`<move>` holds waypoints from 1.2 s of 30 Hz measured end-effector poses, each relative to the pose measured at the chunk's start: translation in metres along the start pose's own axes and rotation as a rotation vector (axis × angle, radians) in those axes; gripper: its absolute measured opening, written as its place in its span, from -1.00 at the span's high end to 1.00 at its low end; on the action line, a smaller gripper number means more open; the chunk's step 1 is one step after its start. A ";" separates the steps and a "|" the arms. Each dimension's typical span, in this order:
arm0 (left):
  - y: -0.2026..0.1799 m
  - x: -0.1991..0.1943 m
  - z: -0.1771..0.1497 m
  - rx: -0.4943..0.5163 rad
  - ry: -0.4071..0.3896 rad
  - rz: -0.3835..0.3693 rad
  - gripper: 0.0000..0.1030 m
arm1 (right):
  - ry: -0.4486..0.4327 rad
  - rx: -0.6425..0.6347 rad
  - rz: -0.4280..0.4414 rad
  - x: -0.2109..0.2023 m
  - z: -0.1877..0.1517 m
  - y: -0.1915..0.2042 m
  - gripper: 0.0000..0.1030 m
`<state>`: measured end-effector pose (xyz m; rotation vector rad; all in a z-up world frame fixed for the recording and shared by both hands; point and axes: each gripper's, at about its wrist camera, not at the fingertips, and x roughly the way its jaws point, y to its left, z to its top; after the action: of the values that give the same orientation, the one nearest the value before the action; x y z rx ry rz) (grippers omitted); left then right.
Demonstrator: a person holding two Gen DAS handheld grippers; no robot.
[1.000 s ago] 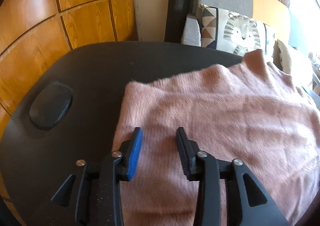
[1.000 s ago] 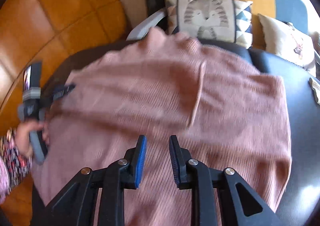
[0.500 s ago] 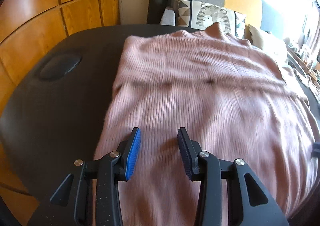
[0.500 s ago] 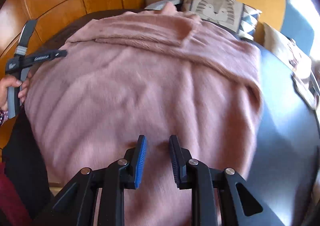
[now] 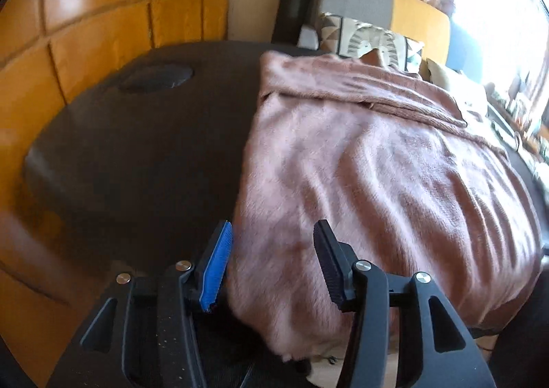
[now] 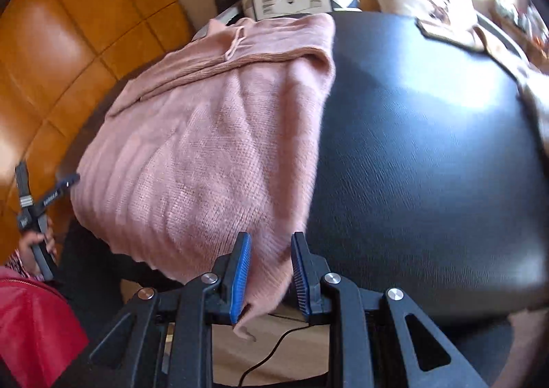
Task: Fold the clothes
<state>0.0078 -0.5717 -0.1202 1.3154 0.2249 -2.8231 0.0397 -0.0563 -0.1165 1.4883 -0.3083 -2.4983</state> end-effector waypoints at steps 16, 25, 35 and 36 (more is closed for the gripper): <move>0.017 0.032 -0.044 -0.047 0.325 -0.233 -0.03 | 0.133 0.156 0.235 0.036 -0.046 -0.010 0.40; -0.014 0.053 -0.047 0.156 0.356 -0.153 -0.14 | 0.171 0.109 0.251 0.053 -0.043 0.003 0.37; -0.036 0.069 -0.047 0.227 0.397 -0.134 -0.17 | 0.224 0.112 0.226 0.065 -0.043 0.002 0.37; -0.037 0.069 -0.047 0.224 0.400 -0.147 -0.15 | 0.230 0.119 0.221 0.068 -0.043 0.001 0.41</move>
<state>-0.0044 -0.5256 -0.1984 1.9864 0.0072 -2.7317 0.0461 -0.0794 -0.1929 1.6674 -0.5549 -2.1471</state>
